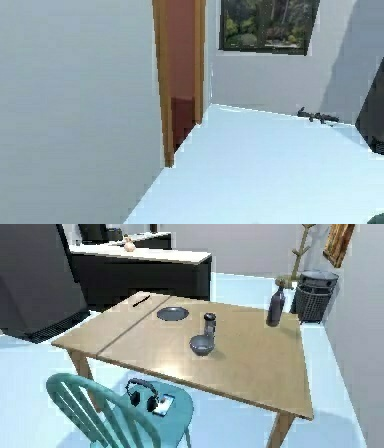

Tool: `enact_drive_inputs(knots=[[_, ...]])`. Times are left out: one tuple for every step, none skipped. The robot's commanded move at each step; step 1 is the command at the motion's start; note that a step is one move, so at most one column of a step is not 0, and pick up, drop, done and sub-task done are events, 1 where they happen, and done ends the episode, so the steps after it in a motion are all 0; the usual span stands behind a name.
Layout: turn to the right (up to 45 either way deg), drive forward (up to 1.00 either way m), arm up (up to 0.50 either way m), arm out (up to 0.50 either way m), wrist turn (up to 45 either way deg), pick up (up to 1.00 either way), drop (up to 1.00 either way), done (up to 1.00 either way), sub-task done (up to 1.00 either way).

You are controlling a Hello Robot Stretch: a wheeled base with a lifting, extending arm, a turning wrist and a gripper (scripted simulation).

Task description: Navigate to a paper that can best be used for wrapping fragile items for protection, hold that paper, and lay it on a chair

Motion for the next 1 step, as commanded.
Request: enact_drive_inputs(knots=[[0.0, 1.0, 0.0, 0.0, 0.0, 0.0, 0.0, 0.0, 0.0]])
